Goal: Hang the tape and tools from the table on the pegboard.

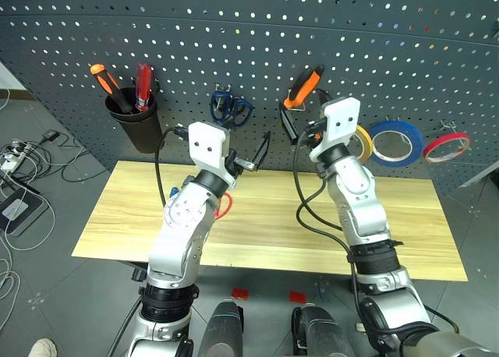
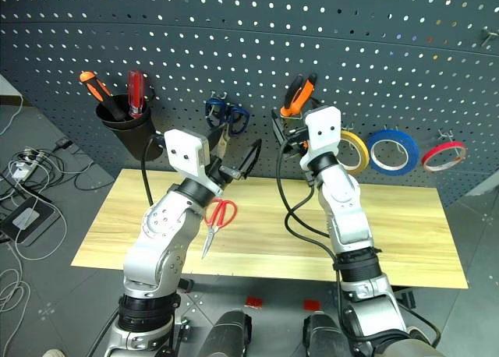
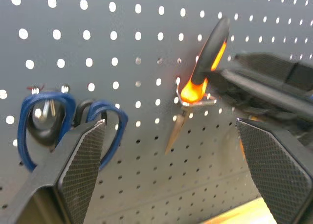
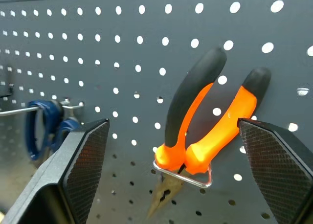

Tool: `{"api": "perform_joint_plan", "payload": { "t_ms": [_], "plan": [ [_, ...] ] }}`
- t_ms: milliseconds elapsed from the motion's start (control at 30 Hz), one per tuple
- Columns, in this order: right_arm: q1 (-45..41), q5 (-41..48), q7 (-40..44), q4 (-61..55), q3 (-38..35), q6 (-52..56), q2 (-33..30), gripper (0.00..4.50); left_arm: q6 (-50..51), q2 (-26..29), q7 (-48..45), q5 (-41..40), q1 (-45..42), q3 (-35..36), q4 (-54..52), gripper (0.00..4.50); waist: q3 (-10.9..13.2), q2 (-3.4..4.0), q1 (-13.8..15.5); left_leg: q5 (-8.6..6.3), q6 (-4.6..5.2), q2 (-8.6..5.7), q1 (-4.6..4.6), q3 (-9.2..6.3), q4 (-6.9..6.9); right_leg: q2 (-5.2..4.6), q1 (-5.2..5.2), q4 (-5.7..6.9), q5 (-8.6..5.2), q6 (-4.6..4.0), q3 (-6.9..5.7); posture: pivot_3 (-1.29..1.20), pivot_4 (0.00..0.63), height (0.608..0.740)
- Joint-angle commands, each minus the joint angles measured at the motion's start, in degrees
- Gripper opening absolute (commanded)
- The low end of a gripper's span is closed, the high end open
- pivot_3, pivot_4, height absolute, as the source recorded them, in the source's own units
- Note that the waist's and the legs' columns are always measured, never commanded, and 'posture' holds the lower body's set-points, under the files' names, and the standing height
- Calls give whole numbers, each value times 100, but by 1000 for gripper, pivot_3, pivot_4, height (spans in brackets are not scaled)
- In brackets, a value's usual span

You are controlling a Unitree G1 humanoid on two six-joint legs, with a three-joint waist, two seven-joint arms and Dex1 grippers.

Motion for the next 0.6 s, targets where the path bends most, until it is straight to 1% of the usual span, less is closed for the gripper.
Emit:
{"api": "perform_joint_plan", "payload": {
  "t_ms": [33,100,133,200,333,433,500,567,600],
  "plan": [
    [327,414,555,-953,9,615,-370,4467,182,38,217,167,370,-18,-219,4500,0,0,-3,-1,1,0,1,0,0,0,3,-2,0,0,0,165,203,740],
    [656,663,969,-1296,33,967,-702,4467,364,1,449,303,720,-8,-161,4500,1,1,-9,-3,5,-1,3,-1,-1,0,5,-8,0,0,1,151,218,740],
    [764,752,1074,-1436,38,1111,-812,4467,443,-7,519,337,837,-6,-186,4500,1,1,-11,-14,24,0,5,-2,-1,0,8,-13,0,0,0,146,228,740],
    [981,900,1339,-1643,48,1289,-1065,4467,583,-5,675,465,1050,2,-183,4500,7,1,-15,-17,30,0,4,-5,-1,0,8,-32,0,-1,-2,139,241,740],
    [1665,1138,2410,-1984,319,1206,-1802,4467,1147,-9,1062,631,1460,267,6,4500,49,21,-25,-21,40,-2,14,-17,-1,1,34,-54,0,-1,-10,121,289,740],
    [1999,1194,2972,-2092,564,975,-2160,4467,1464,152,1126,667,1511,506,147,4500,194,25,-84,-37,66,-2,103,-19,-13,0,131,-72,-14,-21,-12,114,330,740],
    [2110,1196,3159,-2113,663,884,-2245,4467,1655,329,1035,678,1478,559,232,4500,314,28,-139,-37,66,-1,122,-36,-12,3,151,-63,-21,-31,-26,117,349,740],
    [2149,1190,3327,-2112,796,862,-2284,4467,1883,490,972,625,1352,689,368,4500,401,36,-173,-36,66,-1,121,-46,-11,6,152,-59,-22,-34,-30,115,370,740],
    [2153,1193,3390,-2111,843,870,-2295,4467,1974,544,947,597,1297,735,419,4500,458,35,-179,-36,66,-1,123,-49,-11,6,153,-58,-23,-34,-30,115,370,740]
  ]
}}
